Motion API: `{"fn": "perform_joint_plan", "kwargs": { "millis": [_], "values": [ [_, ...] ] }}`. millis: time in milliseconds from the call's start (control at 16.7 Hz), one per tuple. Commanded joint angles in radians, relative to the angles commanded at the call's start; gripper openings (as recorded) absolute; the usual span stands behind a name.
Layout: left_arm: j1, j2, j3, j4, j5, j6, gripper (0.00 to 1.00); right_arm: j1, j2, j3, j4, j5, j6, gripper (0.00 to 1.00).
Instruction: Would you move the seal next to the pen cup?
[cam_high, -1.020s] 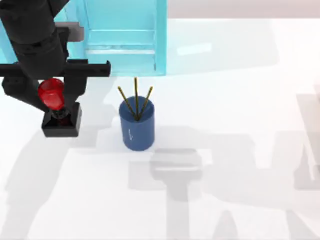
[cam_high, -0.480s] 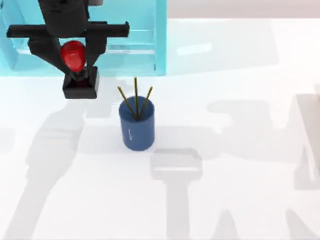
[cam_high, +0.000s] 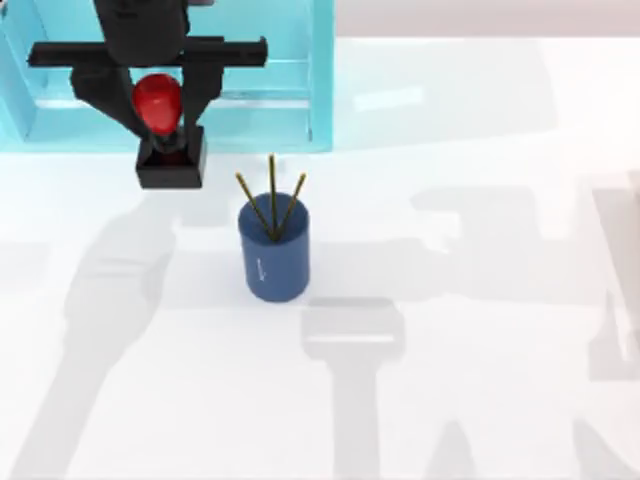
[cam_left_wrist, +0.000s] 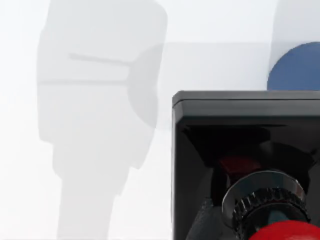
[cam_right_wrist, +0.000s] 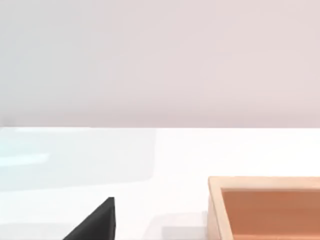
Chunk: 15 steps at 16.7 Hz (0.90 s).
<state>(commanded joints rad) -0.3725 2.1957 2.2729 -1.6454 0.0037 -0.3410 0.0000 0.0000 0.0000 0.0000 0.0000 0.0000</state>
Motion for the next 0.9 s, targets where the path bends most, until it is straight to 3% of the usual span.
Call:
{"fn": "perform_joint_plan", "kwargs": {
  "millis": [600, 900],
  "values": [
    [0.002, -0.023, -0.1, 0.075, 0.0, -0.001, 0.0, 0.0, 0.0, 0.0, 0.0, 0.0, 0.0, 1.0],
    [0.002, -0.023, -0.1, 0.075, 0.0, -0.001, 0.38, 0.0, 0.0, 0.0, 0.0, 0.0, 0.0, 1.0]
  ]
}}
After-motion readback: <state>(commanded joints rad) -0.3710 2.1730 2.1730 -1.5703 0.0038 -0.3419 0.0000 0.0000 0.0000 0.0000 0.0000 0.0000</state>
